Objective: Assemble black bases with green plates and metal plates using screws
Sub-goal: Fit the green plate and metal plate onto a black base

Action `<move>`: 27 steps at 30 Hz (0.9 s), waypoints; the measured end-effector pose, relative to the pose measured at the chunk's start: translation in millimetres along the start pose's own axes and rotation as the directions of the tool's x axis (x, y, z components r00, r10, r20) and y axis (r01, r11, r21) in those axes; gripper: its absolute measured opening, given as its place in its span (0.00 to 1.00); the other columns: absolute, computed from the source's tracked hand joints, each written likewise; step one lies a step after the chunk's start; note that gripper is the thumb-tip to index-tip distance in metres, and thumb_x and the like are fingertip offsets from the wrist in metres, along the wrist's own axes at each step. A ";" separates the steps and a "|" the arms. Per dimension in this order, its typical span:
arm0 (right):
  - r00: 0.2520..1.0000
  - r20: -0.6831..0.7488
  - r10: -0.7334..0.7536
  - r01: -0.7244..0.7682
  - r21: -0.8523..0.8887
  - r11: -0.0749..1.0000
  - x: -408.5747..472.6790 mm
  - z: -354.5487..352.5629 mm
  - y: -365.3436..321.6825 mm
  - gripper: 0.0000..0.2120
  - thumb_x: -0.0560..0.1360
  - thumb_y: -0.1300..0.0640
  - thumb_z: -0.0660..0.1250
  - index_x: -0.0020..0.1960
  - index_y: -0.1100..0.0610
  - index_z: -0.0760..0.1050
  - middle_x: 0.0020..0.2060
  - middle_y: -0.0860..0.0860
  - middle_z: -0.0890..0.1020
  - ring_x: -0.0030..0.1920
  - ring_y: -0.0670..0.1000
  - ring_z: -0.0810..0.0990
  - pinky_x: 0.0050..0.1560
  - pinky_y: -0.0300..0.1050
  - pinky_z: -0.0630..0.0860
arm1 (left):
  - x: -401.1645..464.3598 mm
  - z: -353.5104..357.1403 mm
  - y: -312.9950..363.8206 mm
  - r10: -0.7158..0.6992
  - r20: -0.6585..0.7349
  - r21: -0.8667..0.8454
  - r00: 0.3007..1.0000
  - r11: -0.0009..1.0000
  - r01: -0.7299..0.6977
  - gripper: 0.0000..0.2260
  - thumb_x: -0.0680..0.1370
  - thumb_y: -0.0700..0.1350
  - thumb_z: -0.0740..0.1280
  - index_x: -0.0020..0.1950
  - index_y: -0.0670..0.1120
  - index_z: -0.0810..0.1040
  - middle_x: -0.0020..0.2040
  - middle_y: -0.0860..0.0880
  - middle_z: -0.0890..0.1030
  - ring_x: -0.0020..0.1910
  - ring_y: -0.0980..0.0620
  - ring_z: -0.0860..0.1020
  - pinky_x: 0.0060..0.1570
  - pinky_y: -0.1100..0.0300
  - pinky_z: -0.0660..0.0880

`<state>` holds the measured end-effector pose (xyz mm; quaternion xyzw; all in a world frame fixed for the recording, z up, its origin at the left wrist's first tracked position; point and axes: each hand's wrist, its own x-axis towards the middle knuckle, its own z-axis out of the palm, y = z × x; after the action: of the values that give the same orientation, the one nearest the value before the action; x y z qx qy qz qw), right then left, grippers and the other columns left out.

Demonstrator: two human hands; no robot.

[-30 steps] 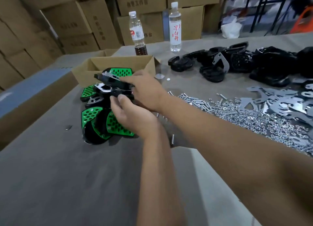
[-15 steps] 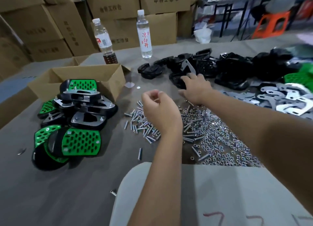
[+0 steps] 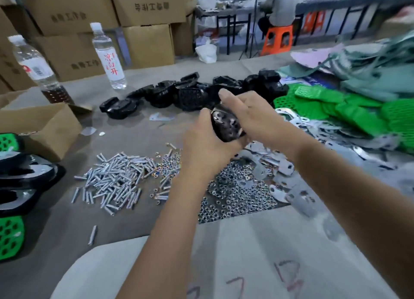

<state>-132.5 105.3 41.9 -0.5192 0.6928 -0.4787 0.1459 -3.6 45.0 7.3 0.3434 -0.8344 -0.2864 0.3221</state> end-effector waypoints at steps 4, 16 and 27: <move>0.979 0.010 0.205 -0.205 0.124 0.971 -27.0 -53.5 23.6 0.33 0.83 0.34 0.57 0.36 0.63 0.72 0.30 0.56 0.71 0.27 0.50 0.68 0.27 0.40 0.65 | -7.3 27.6 41.5 0.039 0.111 -0.112 0.993 0.993 -0.026 0.28 0.56 0.75 0.74 0.42 0.56 0.73 0.37 0.59 0.80 0.36 0.63 0.77 0.30 0.64 0.68; 0.773 -0.489 0.404 -0.634 -0.626 0.455 -65.3 -165.7 128.6 0.19 0.80 0.51 0.71 0.59 0.66 0.73 0.57 0.68 0.80 0.60 0.69 0.78 0.57 0.58 0.75 | -26.1 74.8 87.7 -0.476 0.488 -0.614 0.732 0.409 0.675 0.16 0.81 0.55 0.71 0.59 0.43 0.78 0.51 0.42 0.84 0.38 0.45 0.85 0.25 0.55 0.79; 0.790 -0.397 0.467 -0.136 0.629 0.765 -73.4 -59.7 9.9 0.10 0.88 0.53 0.57 0.54 0.58 0.72 0.43 0.56 0.81 0.25 0.50 0.79 0.21 0.40 0.70 | -39.3 43.9 44.2 -0.577 0.386 -0.736 0.719 0.278 0.618 0.08 0.80 0.46 0.71 0.56 0.44 0.80 0.53 0.42 0.85 0.49 0.42 0.85 0.45 0.42 0.85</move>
<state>-149.3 198.9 42.0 -0.1734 0.6066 -0.7560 0.1744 -31.1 112.6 -2.8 0.4287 -0.4106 -0.7492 0.2938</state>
